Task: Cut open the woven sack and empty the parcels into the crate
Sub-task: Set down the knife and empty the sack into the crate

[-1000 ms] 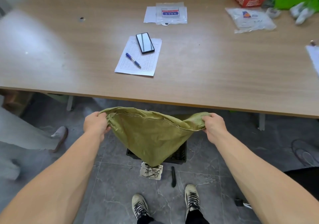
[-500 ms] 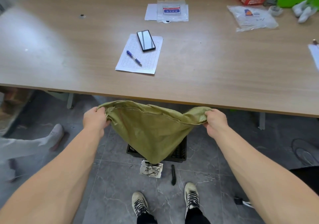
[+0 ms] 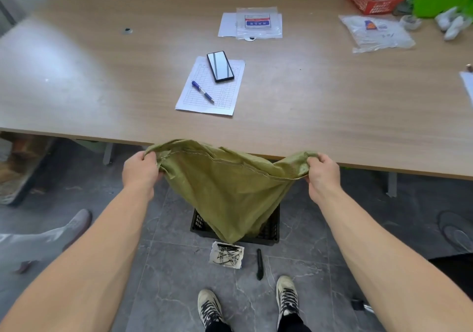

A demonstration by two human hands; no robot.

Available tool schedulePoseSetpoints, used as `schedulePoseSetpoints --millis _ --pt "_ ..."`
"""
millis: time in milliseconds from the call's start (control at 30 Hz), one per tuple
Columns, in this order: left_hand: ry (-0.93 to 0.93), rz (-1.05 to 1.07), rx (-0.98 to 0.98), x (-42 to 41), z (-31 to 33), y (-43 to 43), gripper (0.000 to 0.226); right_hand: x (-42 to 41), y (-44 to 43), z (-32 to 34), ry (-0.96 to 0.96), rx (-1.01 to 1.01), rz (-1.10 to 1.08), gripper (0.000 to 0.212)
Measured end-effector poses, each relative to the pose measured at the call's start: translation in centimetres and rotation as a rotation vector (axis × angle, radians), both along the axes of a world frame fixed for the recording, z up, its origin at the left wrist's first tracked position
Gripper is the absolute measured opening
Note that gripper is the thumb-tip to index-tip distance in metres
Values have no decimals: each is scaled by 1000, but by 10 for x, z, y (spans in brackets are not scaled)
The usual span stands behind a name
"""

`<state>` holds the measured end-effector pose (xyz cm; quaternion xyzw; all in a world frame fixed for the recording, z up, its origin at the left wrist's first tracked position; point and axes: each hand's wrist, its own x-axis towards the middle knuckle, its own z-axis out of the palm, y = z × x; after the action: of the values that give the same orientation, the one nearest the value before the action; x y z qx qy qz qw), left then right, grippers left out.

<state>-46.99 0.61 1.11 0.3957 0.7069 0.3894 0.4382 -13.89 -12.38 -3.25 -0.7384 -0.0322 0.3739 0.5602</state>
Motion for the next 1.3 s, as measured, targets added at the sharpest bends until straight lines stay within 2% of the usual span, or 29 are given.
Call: schedulePoseSetpoints --millis 67,200,333,467,600,767,833,900,1033,1167,1300 --pt "50 -32 -8 -5 -3 -1 23 -2 -1 0 40 -16 9 30" --pt "-109 9 152 6 8 3 24 1 11 10 -11 99 -22 28" --pt "-93 -7 31 8 5 7 27 1 12 12 61 34 24 28" --pt "-173 31 119 13 18 12 25 8 16 17 32 100 -18 25" --pt "-88 -17 12 13 11 12 23 4 6 8 -4 -45 54 25" --pt "-212 41 145 29 22 18 26 1 19 24 19 160 -36 26" --pt "-201 -36 64 33 14 13 24 -6 19 21 50 152 -6 27" --pt "-222 -36 69 33 13 11 25 -11 18 22 67 121 22 28" --pt "-419 90 170 28 27 14 25 -2 24 32 72 262 -45 26" --pt "-301 20 35 19 21 16 22 -2 21 28 37 157 24 27" --pt "-424 32 146 13 34 19 22 0 21 35 48 277 -69 25"
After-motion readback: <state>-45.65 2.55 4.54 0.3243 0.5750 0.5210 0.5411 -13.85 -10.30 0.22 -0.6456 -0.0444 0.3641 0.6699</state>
